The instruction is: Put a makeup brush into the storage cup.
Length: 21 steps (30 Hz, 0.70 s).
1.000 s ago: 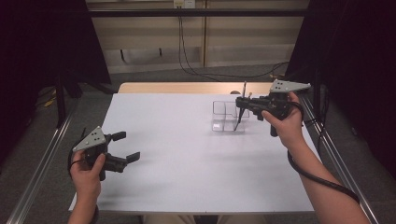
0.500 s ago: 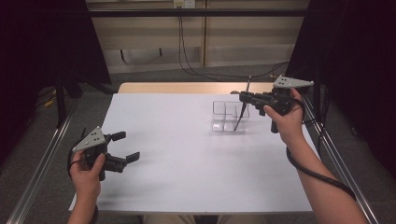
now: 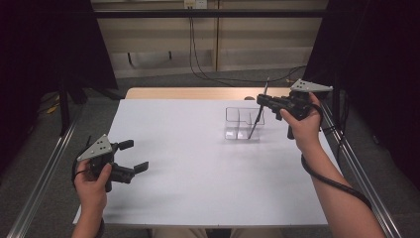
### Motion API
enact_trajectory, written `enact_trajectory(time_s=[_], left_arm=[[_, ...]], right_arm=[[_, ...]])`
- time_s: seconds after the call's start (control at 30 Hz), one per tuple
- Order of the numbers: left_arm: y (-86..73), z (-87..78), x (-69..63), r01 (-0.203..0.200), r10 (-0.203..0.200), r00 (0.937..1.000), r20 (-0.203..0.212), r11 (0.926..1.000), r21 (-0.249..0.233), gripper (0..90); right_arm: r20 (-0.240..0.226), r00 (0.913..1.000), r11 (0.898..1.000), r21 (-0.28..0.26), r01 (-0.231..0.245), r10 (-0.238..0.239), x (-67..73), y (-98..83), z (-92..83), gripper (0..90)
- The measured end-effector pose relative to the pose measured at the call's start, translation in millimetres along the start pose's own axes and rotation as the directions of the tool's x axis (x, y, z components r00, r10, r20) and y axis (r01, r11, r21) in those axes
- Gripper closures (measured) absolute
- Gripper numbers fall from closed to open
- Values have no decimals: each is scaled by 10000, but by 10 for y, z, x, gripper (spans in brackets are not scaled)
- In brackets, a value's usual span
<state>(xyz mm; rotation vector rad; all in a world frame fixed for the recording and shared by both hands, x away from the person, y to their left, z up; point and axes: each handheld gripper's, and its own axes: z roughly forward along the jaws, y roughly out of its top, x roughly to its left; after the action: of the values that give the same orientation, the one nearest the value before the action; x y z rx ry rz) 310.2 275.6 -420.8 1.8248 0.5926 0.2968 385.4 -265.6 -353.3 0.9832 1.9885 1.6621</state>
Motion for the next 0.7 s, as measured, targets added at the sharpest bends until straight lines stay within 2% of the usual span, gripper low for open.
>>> enact_trajectory(time_s=[0.43, 0.6, 0.67, 0.7], left_arm=[[-7, 6, 1, -12, 12, 10000, 10, 10000, 41, 1], [-7, -4, 1, 24, -24, 10000, -35, 10000, 12, 1], [-9, -4, 8, 0, -1, 10000, 69, 10000, 38, 1], [-9, -1, 4, -22, 23, 10000, -26, 10000, 44, 1]], right_arm=[[225, 9994, 9996, -105, -268, 270, -69, -83, 69, 847], [254, 9995, 9997, -127, -210, 213, -84, -113, 107, 847], [291, 9993, 9997, -89, -216, 218, -86, -116, 117, 847], [312, 9993, 9997, -74, -219, 221, -92, -117, 121, 847]])
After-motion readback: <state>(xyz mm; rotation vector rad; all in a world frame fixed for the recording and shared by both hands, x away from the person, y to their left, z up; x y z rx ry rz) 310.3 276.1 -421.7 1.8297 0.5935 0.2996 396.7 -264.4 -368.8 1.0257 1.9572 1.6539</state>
